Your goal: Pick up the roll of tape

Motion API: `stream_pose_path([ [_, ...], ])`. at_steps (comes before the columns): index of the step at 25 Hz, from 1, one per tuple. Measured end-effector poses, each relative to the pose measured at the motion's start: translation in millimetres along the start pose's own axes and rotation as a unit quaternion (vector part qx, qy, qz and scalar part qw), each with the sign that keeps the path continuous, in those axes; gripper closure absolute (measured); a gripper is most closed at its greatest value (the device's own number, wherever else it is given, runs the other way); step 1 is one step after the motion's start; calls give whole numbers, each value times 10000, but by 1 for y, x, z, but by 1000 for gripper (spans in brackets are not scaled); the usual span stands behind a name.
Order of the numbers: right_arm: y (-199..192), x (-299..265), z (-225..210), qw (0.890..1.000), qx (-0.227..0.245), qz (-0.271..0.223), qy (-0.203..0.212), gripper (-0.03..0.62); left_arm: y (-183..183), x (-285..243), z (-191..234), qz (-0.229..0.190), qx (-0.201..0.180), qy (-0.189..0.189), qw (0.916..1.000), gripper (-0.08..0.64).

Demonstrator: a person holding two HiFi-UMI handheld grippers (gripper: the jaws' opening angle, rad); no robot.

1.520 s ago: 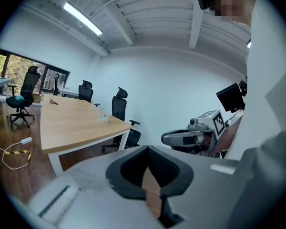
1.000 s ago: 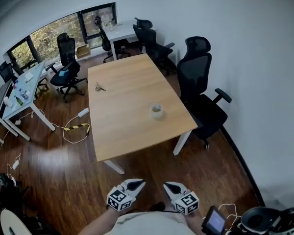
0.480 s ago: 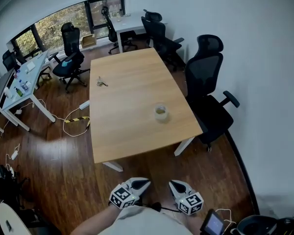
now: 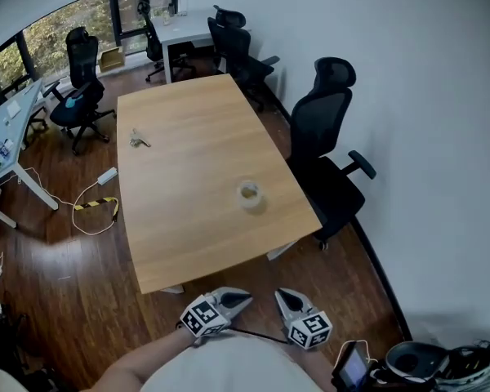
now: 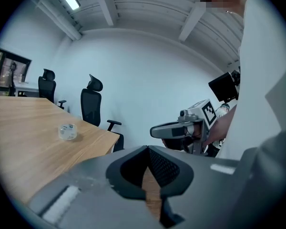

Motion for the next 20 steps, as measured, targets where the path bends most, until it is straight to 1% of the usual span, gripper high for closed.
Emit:
stream_pose_path([
  [4,13,-23,6,10000,42,26,-86,586,7,11,28,-70,166,-100,9998,554],
  [9,25,-52,4,9998,16,69,-166,586,16,24,60,-94,179,-97,9997,554],
  [15,37,-89,8,9999,111,105,6,586,20,54,93,-241,120,330,9991,555],
  [20,43,-114,6,9995,163,129,244,586,18,66,111,-197,196,659,9974,555],
])
Point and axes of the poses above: the fingertips, and each gripper's own axes: x backward along the fingers, z to its left, y out of its top, the point moved 5 cm from there along x, backward along the fingers, and after that the axes turned 1 degree about -y, right-handed, at the moved point
